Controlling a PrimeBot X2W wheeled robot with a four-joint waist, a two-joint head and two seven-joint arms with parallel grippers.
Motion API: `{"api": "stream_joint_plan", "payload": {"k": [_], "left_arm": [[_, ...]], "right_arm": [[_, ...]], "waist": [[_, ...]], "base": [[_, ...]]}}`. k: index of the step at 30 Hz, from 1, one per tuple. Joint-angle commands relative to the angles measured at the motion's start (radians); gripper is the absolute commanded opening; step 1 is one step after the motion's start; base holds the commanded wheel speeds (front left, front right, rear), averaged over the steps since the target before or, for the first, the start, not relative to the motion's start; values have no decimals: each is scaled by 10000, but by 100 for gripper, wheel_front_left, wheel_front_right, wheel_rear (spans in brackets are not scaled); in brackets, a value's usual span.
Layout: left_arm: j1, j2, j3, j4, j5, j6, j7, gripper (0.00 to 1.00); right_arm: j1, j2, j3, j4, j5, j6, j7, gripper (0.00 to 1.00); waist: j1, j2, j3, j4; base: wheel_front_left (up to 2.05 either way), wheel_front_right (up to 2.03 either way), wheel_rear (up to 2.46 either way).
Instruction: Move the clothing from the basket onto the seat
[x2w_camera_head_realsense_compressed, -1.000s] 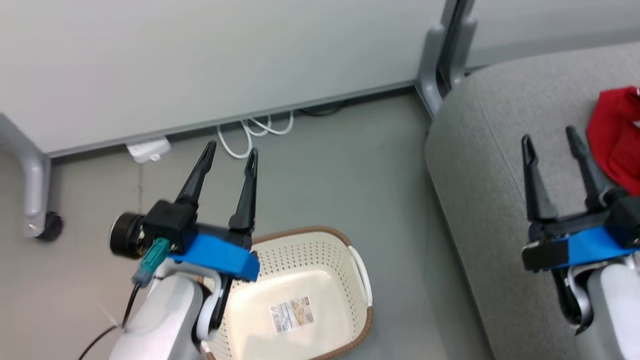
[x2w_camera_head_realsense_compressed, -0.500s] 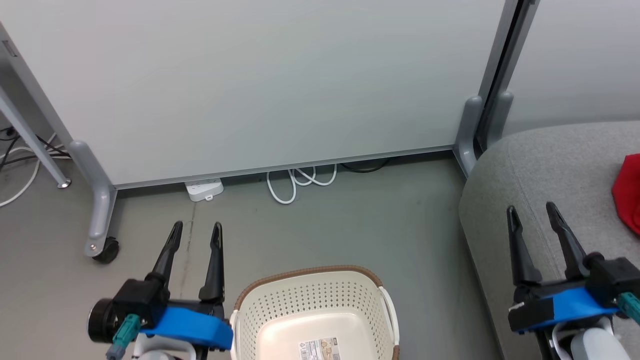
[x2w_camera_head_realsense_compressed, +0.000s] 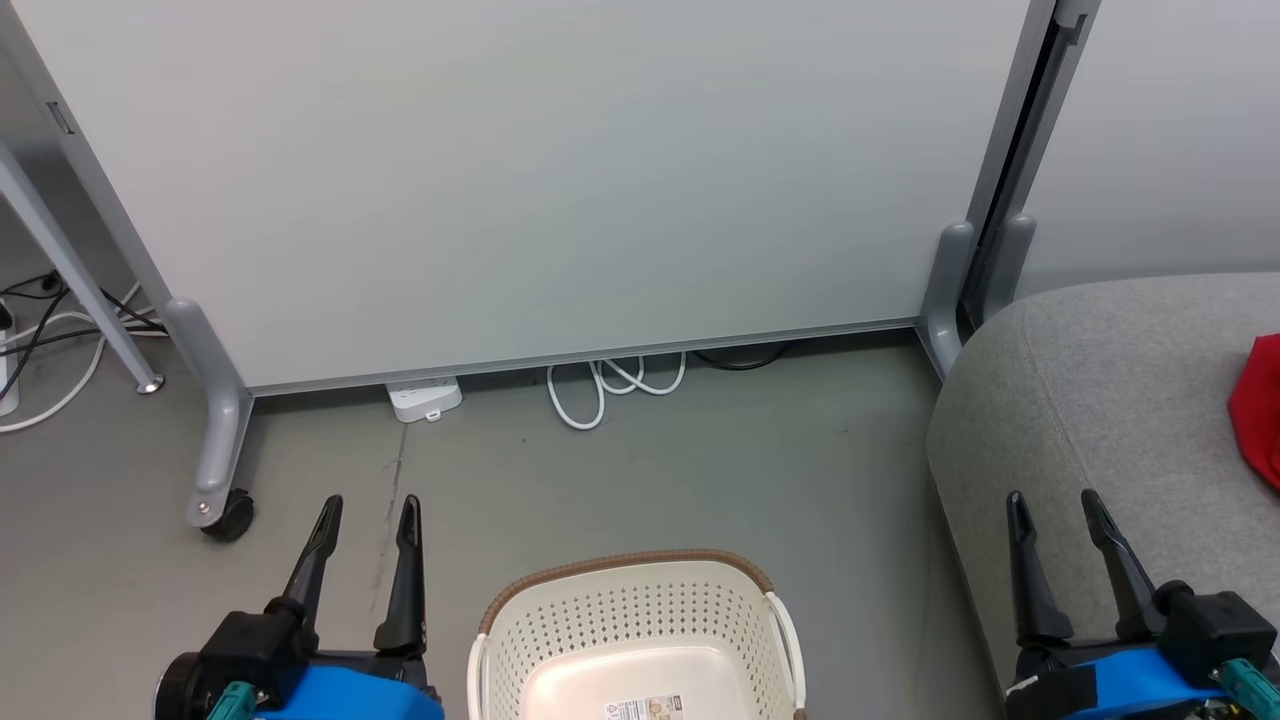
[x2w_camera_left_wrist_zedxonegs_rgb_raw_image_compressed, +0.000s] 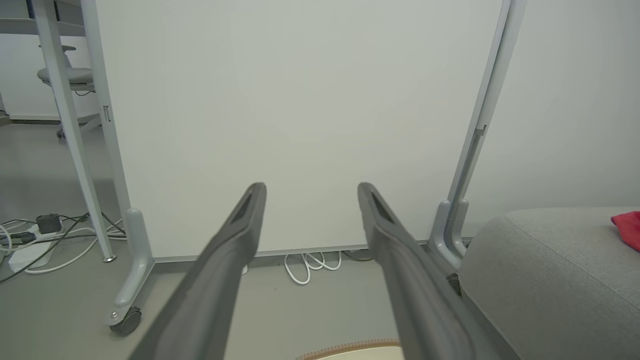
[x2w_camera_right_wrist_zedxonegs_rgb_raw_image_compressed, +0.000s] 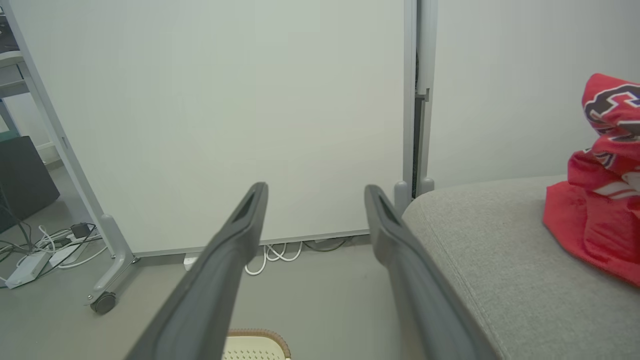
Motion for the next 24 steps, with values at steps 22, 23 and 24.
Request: {"api": "stream_joint_plan", "payload": {"k": [22,23,24], "left_arm": [[571,2,-113,29,-130,-37,-28,100],[559,2,-115,47,-119,-34,-28,100],[545,2,-114,65,-112,-27,-28,100]], "right_arm": [[554,326,-150,208,5,-3,-2,100],[548,320,-148,217,14,-3,-2,100],[545,310,-145,222,23,-3,-2,100]], "waist": [[0,0,-191,232],[0,0,-188,241],[0,0,-185,250]], "base": [[0,0,0],[0,0,0],[0,0,0]]}}
